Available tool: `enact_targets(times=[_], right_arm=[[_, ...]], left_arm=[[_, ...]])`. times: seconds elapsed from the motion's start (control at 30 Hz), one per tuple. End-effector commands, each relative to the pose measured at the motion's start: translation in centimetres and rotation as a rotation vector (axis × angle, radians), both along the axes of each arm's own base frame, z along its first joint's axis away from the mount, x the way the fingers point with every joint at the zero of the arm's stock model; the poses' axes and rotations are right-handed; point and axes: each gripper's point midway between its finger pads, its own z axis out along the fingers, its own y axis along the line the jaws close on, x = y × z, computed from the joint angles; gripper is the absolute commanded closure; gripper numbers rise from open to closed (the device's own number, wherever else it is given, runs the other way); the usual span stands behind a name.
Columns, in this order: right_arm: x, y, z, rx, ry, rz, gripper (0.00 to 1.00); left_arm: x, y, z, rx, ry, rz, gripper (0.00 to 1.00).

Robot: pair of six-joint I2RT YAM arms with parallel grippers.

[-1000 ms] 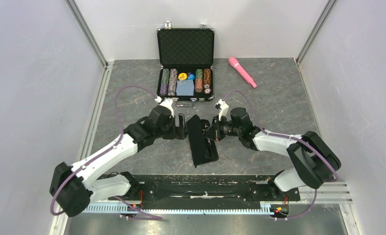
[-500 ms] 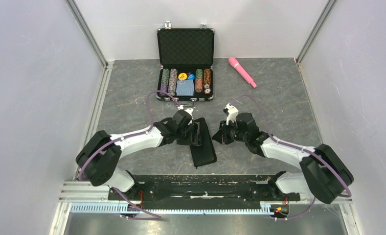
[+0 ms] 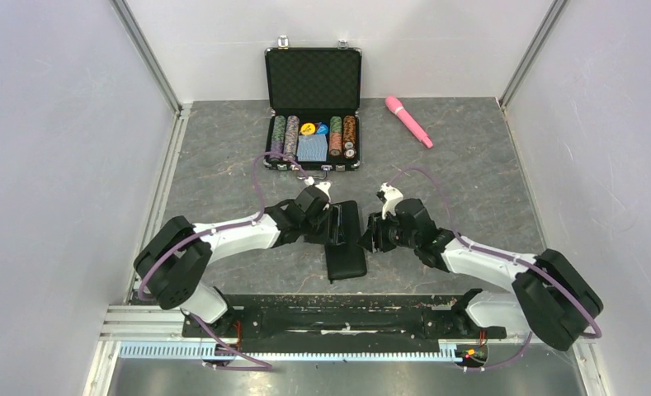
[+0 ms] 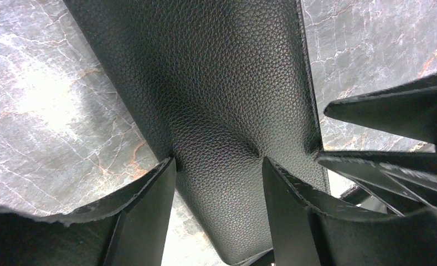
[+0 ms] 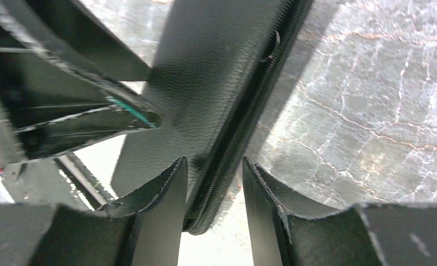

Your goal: Sort the hair-cutting tools

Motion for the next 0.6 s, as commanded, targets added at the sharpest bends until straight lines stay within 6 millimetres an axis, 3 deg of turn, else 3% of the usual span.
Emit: enact_targets(times=[0.0, 0.23, 0.43, 0.57], right_arm=[[0.3, -0.5, -1.8, -0.045, 0.019, -0.031, 0.57], [-0.4, -0.9, -3.5, -0.078, 0.033, 0.007, 0.73], [-1.0, 0.2, -3.1, 0.022, 0.008, 0.039, 0.73], [-0.6, 0.7, -2.8, 0.036, -0.005, 0.052, 0.72]], left_arm=[[0.5, -1.0, 1.2, -0.043, -0.018, 0.051, 0.34], [0.8, 0.5, 3.4, -0.062, -0.042, 0.164, 0.19], [0.9, 3.5, 2.2, -0.036, 0.011, 0.313, 0.13], [0.9, 4.5, 1.0, -0.042, 0.055, 0.339, 0.13]])
